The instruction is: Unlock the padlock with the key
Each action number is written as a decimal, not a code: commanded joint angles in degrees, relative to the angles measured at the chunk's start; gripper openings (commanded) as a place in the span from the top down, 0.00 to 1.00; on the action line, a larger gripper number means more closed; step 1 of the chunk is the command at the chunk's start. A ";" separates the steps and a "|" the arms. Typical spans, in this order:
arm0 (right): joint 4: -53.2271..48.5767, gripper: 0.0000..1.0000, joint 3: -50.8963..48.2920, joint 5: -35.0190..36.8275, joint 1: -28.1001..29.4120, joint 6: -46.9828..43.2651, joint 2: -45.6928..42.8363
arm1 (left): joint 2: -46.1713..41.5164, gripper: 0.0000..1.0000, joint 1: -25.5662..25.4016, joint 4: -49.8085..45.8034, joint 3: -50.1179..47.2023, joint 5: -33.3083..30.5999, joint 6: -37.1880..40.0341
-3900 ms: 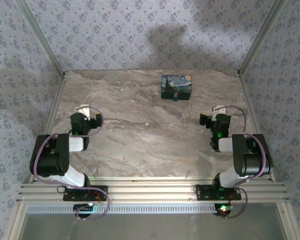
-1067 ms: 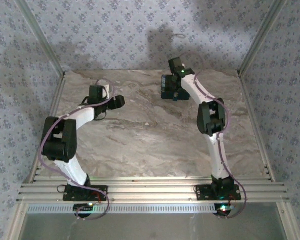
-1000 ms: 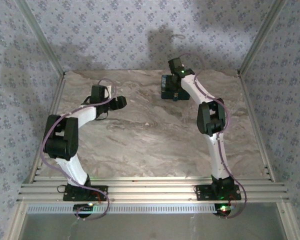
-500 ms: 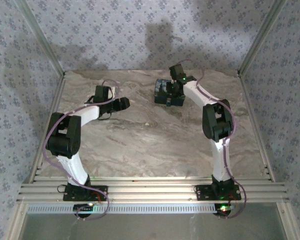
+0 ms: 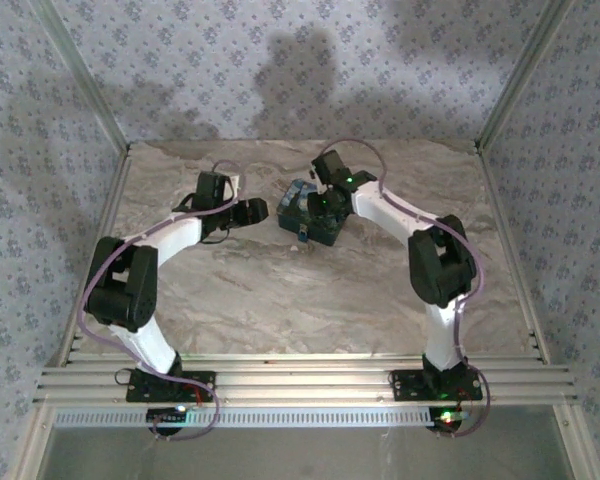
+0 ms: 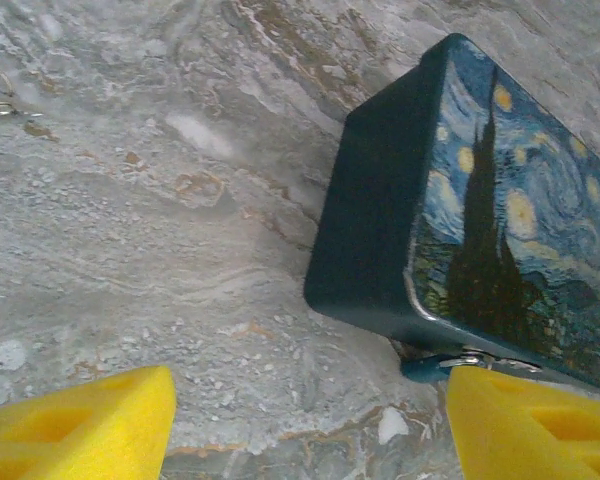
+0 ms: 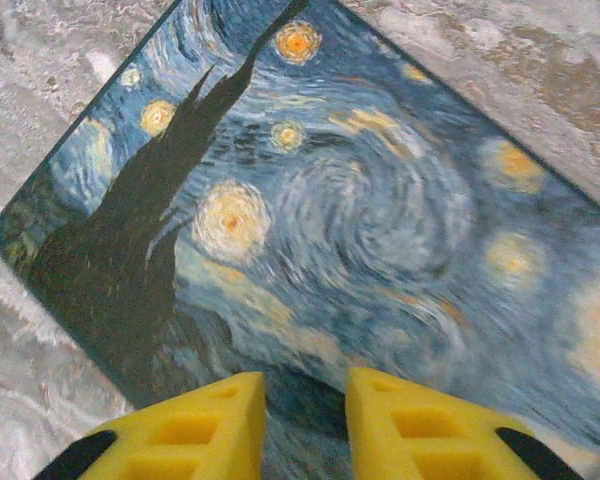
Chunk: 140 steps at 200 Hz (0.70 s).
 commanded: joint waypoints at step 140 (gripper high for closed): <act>1.29 0.30 1.00 -14.91 -11.03 15.85 5.41 | 19.48 0.47 -5.69 -9.15 24.81 13.90 0.83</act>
